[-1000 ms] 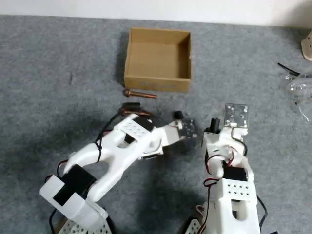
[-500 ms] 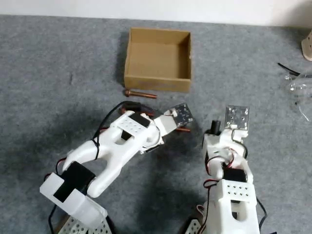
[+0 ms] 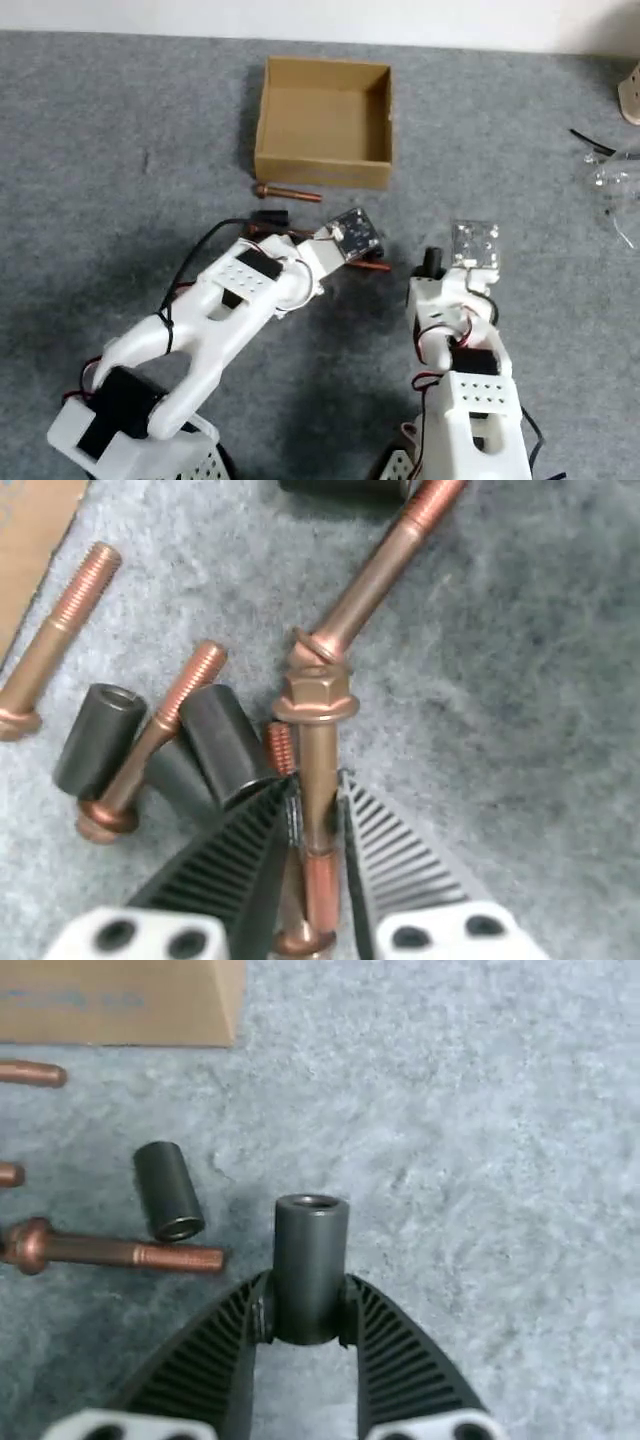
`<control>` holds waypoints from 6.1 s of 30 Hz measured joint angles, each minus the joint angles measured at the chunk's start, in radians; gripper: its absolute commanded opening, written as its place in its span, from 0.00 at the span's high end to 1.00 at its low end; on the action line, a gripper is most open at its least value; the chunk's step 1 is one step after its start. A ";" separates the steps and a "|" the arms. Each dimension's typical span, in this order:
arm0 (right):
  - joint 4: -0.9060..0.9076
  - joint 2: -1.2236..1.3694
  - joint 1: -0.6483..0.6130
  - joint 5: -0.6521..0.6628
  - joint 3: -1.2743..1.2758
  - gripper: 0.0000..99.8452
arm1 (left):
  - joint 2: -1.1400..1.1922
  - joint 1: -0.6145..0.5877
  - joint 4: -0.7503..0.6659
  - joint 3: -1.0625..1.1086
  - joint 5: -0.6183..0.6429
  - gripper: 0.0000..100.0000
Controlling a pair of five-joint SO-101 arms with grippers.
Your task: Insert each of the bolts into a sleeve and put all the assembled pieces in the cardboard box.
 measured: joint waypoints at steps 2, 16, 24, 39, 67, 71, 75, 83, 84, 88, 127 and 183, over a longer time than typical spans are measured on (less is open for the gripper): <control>0.000 0.000 -0.009 0.000 0.005 1.00 | 0.000 -0.003 -0.008 0.000 0.000 0.99; 0.000 0.000 -0.011 0.000 0.021 1.00 | -0.005 -0.057 -0.106 0.037 0.104 0.99; 0.000 0.000 -0.011 0.000 0.021 1.00 | -0.005 -0.057 -0.109 0.037 0.106 0.99; -0.021 0.000 -0.012 0.000 0.029 1.00 | -0.005 -0.057 -0.135 0.051 0.110 0.99; -0.021 -0.123 -0.164 0.000 0.029 1.00 | -0.977 -0.209 -0.261 0.562 0.316 0.99; -0.012 -0.325 -0.166 0.000 0.029 1.00 | -1.138 -0.204 -0.261 0.620 0.316 0.99; 0.127 -0.549 -0.170 0.000 0.044 1.00 | -1.287 -0.212 -0.219 0.637 0.316 0.99; 0.302 -0.773 -0.404 0.037 0.048 1.00 | -1.582 -0.278 -0.124 0.640 0.565 0.99; 0.302 -0.773 -0.427 0.038 0.048 1.00 | -1.617 -0.295 -0.123 0.640 0.606 0.99; 0.302 -0.787 -0.471 0.040 0.048 1.00 | -1.665 -0.350 -0.123 0.640 0.729 0.99; 0.285 -0.792 -0.574 0.046 0.083 1.00 | -1.666 0.018 -0.292 0.694 1.085 0.99; 0.301 -0.792 -0.631 0.101 0.083 1.00 | -1.666 0.068 -0.459 0.844 1.085 0.99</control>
